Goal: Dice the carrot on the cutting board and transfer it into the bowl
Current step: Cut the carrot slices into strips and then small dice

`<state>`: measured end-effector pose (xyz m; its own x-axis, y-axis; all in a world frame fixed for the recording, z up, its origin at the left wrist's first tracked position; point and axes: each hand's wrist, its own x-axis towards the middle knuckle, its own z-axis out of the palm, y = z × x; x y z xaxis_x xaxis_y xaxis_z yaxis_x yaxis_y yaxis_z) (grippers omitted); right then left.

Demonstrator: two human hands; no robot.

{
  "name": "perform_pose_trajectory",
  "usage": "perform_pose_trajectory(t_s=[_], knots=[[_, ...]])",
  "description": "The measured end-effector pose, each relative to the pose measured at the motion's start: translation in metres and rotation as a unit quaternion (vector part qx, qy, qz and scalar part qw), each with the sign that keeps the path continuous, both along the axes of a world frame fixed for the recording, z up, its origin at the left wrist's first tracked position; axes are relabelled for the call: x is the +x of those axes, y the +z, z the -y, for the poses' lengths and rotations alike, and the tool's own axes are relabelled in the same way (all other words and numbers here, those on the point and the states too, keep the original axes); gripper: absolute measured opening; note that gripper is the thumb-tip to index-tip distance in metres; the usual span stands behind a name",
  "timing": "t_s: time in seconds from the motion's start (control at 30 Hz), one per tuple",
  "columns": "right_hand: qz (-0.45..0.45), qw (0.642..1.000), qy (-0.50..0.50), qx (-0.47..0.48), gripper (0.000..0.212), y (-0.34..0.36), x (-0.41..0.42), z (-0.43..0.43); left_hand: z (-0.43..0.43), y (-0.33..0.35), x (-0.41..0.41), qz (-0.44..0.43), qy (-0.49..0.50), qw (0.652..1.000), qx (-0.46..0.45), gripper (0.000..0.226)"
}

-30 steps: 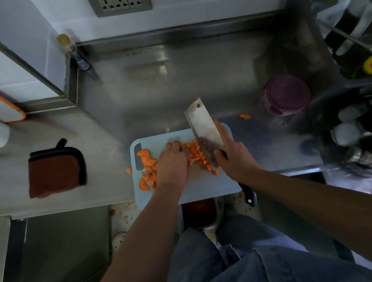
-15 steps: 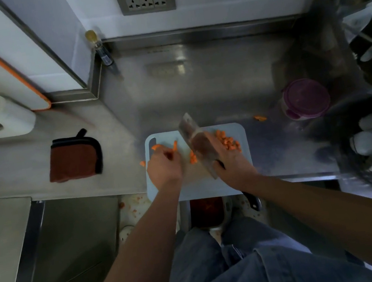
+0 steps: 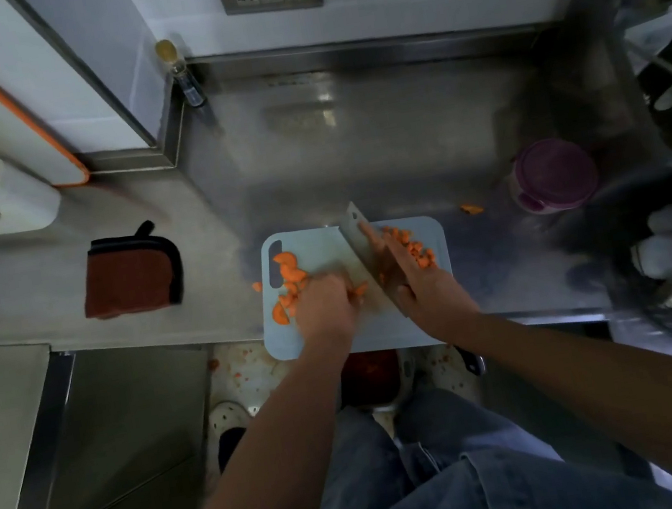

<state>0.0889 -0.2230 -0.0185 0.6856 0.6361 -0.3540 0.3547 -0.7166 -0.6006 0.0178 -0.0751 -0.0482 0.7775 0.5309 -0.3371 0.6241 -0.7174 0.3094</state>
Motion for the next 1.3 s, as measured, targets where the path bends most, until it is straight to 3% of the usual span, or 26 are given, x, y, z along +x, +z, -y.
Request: perform_pose_trajectory(t_s=[0.2,0.43,0.63,0.87,1.13,1.3], knots=[[0.024,0.999,0.028,0.022,0.076,0.016,-0.006,-0.004,0.001,-0.004,-0.006,0.022,-0.036,0.998,0.039,0.019],[0.024,0.997,0.052,-0.056,0.082,0.007,-0.019,-0.007,0.003,-0.008,-0.01,0.009,-0.017,0.999,0.033,0.002],[0.045,0.993,0.061,-0.095,0.087,0.007,-0.019,-0.017,0.004,-0.005,-0.012,0.031,-0.023,0.999,0.015,0.006],[0.026,0.997,0.058,-0.043,0.077,0.015,-0.016,-0.014,0.002,-0.002,-0.012,0.044,-0.022,0.999,0.013,0.007],[0.026,0.993,0.084,-0.079,0.091,0.003,-0.025,-0.017,0.008,0.004,-0.009,0.023,0.005,0.999,0.037,0.017],[0.032,0.996,0.057,-0.065,0.082,0.006,-0.02,-0.021,0.004,0.002,-0.011,0.054,0.002,0.998,-0.013,0.01]])
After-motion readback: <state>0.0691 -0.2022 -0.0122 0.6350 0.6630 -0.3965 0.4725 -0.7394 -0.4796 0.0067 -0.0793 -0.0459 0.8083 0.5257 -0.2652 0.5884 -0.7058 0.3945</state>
